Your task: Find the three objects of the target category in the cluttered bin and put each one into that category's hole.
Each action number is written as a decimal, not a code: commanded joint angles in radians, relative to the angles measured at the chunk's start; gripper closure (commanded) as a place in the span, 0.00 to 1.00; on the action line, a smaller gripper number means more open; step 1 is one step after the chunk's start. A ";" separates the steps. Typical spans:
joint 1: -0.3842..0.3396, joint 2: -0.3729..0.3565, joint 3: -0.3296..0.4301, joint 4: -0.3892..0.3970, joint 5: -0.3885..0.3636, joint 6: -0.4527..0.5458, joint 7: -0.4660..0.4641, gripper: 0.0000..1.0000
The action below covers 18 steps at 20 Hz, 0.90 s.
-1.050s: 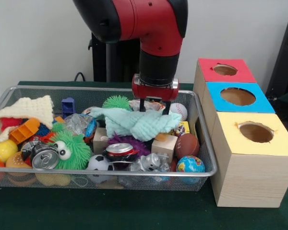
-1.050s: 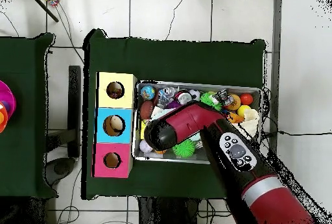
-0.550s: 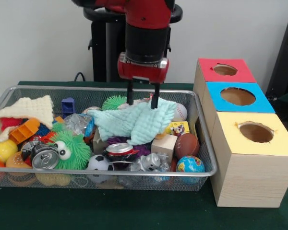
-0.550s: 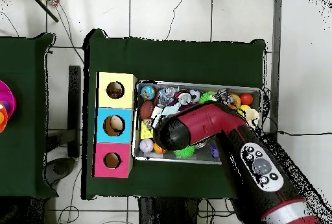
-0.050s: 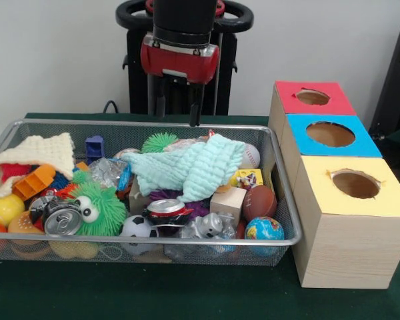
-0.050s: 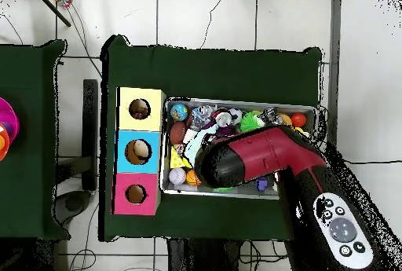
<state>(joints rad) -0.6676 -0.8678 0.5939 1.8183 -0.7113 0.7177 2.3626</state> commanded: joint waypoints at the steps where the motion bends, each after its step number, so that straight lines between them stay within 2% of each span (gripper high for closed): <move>1: -0.022 0.039 0.013 0.100 -0.020 -0.053 -0.144 0.00; 6: 0.033 0.041 -0.036 0.073 -0.067 -0.022 -0.095 0.00; 10: 0.019 0.096 -0.062 0.073 -0.112 -0.082 -0.081 0.00; 14: -0.036 0.098 -0.018 0.124 -0.123 -0.081 -0.200 0.00; 18: -0.080 0.072 0.080 0.171 -0.197 -0.079 -0.429 0.00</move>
<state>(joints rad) -0.6852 -0.8129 0.5974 1.8986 -0.7908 0.6793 2.3566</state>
